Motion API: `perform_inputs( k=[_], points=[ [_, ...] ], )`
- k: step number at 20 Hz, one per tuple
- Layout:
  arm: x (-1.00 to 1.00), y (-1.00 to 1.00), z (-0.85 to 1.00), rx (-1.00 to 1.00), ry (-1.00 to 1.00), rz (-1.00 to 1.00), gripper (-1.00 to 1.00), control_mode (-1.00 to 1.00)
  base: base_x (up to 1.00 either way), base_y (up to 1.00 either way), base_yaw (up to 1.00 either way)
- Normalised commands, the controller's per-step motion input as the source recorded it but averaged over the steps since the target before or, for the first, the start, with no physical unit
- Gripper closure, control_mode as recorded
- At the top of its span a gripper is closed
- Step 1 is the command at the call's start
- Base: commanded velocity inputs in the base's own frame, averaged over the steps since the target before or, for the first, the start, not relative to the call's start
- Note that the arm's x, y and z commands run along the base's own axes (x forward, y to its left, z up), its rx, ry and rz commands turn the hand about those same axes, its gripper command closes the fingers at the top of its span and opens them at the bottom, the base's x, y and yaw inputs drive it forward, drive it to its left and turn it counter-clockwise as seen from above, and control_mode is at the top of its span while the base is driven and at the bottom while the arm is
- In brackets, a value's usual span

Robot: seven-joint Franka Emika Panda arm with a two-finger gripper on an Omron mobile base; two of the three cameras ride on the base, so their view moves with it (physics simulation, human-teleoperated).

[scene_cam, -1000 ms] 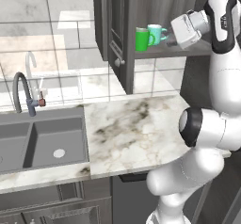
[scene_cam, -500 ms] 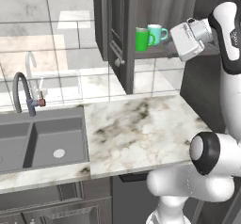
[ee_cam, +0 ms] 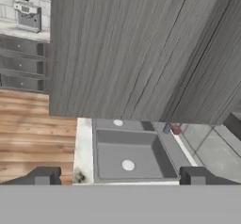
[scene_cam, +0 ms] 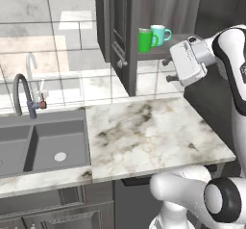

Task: Pick the mug on the counter and place it in the cabinet with the handle facing the right, like the mugs already inside.

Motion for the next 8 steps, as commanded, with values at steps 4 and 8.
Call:
perform_inputs(
  k=[4, 8],
  points=[
    [-0.50, 0.25, -0.51, -0.02, 0.00, -0.02, -1.00, -1.00, 0.00, 0.00, 0.00],
    [-0.38, 0.13, -0.59, -0.03, 0.00, -0.02, -1.00, -1.00, 0.00, 0.00, 0.00]
  ],
)
